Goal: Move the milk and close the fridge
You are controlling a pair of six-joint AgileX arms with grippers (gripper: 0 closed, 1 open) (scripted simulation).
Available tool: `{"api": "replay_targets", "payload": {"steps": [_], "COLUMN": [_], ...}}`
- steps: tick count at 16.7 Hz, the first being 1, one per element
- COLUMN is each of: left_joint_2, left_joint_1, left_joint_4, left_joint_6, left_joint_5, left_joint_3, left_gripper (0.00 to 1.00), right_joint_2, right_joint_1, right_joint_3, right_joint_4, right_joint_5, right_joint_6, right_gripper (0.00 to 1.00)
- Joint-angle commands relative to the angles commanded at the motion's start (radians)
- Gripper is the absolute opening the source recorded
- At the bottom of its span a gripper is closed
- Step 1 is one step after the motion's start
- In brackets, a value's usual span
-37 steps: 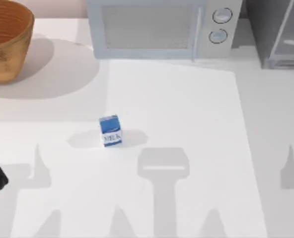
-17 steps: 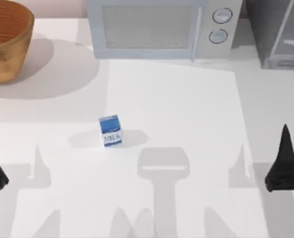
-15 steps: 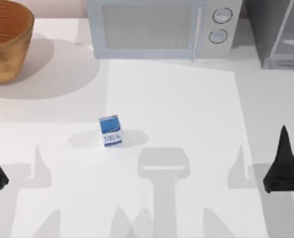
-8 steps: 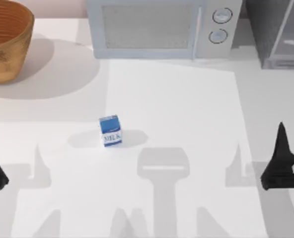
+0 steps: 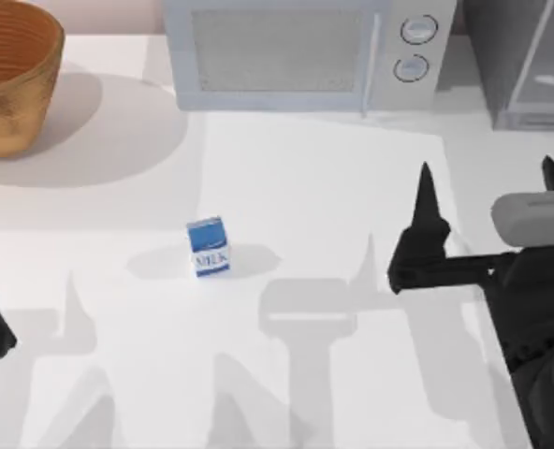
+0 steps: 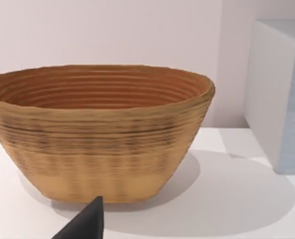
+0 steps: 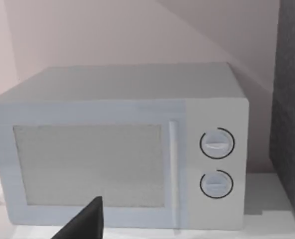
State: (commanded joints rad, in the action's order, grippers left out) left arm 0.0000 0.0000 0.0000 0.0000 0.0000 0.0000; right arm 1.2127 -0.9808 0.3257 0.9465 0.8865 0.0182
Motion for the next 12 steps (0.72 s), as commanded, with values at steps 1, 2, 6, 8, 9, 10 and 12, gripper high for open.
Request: {"api": "replay_targets", "payload": {"steps": [1,2,6,8,9,10,12], "left_joint_2": [0.0,0.0,0.0,0.0,0.0,0.0,0.0], "left_joint_1": [0.0,0.0,0.0,0.0,0.0,0.0,0.0], "left_joint_4": [0.0,0.0,0.0,0.0,0.0,0.0,0.0], "left_joint_6": [0.0,0.0,0.0,0.0,0.0,0.0,0.0], "left_joint_5": [0.0,0.0,0.0,0.0,0.0,0.0,0.0], "left_joint_3": [0.0,0.0,0.0,0.0,0.0,0.0,0.0], "left_gripper": [1.0,1.0,1.0,1.0,1.0,1.0,1.0], "right_joint_2": [0.079,0.162,0.509,0.681,0.763,0.842,0.987], "right_joint_1": [-0.007,-0.014,-0.043,-0.057,-0.064,-0.071,-0.083], "right_joint_3": [0.047,0.095,0.292,0.388,0.433,0.477,0.556], "right_joint_4": [0.033,0.067,0.204,0.269,0.301,0.331,0.385], "right_joint_5": [-0.004,-0.008,-0.022,-0.03,-0.034,-0.037,-0.045], "right_joint_6": [-0.002,-0.004,-0.011,-0.012,-0.012,-0.012,-0.01], "right_gripper": [1.0,1.0,1.0,1.0,1.0,1.0,1.0]}}
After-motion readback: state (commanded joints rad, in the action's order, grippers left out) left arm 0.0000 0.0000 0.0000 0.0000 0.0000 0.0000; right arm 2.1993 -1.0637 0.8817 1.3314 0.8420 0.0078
